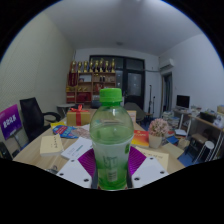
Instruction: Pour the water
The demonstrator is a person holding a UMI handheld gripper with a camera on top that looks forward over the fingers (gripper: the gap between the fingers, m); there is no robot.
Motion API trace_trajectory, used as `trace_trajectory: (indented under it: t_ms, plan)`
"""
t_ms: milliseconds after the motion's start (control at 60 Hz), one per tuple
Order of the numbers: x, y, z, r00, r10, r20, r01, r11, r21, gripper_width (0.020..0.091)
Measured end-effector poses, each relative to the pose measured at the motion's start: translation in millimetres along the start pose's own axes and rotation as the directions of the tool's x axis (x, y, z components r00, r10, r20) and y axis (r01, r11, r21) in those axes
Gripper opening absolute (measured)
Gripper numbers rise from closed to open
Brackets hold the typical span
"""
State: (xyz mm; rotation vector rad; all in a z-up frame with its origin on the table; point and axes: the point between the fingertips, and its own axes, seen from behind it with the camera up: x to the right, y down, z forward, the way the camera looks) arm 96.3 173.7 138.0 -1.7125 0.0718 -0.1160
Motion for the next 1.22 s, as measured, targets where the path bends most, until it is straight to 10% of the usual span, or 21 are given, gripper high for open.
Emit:
trace_trajectory:
  t_ms: [400,650,1217]
  plan:
    - [-14.9,57.6,13.3,0.987,0.049,0.154,-0.047,0.999,-0.016,0.0443]
    - [-16.8,87.9,-8.5,0.977,0.076,0.202,-0.031,0.975,-0.22,0.0839]
    - [-65.3,-7.6,-341.8,0.995,0.029,0.093,0.005,0.939,-0.343,0.0832]
